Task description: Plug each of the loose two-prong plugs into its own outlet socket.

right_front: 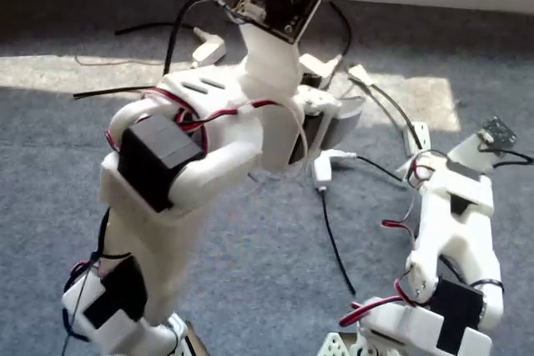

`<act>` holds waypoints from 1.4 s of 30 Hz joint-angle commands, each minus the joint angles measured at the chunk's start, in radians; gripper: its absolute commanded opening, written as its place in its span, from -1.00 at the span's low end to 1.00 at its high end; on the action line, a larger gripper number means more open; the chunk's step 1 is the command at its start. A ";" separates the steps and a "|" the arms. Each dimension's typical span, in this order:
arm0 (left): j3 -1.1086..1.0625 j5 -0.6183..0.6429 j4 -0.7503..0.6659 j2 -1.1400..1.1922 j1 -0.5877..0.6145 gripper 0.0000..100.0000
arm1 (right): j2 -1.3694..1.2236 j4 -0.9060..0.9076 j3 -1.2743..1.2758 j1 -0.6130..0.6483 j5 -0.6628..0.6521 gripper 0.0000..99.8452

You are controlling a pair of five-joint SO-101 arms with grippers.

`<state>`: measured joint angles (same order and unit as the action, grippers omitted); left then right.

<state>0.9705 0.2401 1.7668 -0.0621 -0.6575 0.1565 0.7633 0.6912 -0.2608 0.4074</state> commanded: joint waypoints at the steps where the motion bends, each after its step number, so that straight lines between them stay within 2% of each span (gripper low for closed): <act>1: -0.375 0.002 0.000 -0.205 0.056 -0.59 | 0.018 0.137 -0.151 0.116 -0.017 -0.60; 5: -0.690 -0.002 -0.031 -0.305 0.185 -0.59 | 0.016 0.179 -0.225 0.249 -0.153 -0.60; 9: -0.993 0.000 -0.167 -0.414 0.300 -0.59 | 0.007 0.176 -0.231 0.377 -0.299 -0.60; 13: -1.326 0.008 -0.407 -0.553 0.387 -0.59 | 0.004 0.165 -0.229 0.450 -0.345 -0.60; 17: -1.647 0.011 -0.681 -0.728 0.450 -0.59 | -0.015 0.065 -0.154 0.501 -0.373 -0.60; 22: -2.052 0.137 -1.030 -0.954 0.490 -0.59 | -0.113 0.015 -0.076 0.579 -0.433 -0.60; 25: -2.247 0.152 -1.238 -1.069 0.504 -0.59 | -0.179 0.015 -0.094 0.581 -0.436 -0.60; 27: -2.336 0.152 -1.329 -1.127 0.504 -0.59 | -0.225 0.013 -0.128 0.576 -0.437 -0.60; 35: -2.404 0.152 -1.369 -1.185 0.503 -0.59 | -0.430 0.068 -0.349 0.538 -0.445 -0.60; 37: -2.410 0.150 -1.370 -1.185 0.499 -0.59 | -0.446 0.076 -0.398 0.519 -0.502 -0.61; 39: -2.411 0.150 -1.370 -1.185 0.499 -0.59 | -0.461 0.076 -0.437 0.492 -0.566 -0.69; 42: -2.411 0.150 -1.370 -1.185 0.499 -0.59 | -0.487 0.076 -0.467 0.440 -0.617 -0.95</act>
<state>-1.4446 0.3874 0.4196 -1.2329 -0.1665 -0.3207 0.8431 0.3076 0.2378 -0.1511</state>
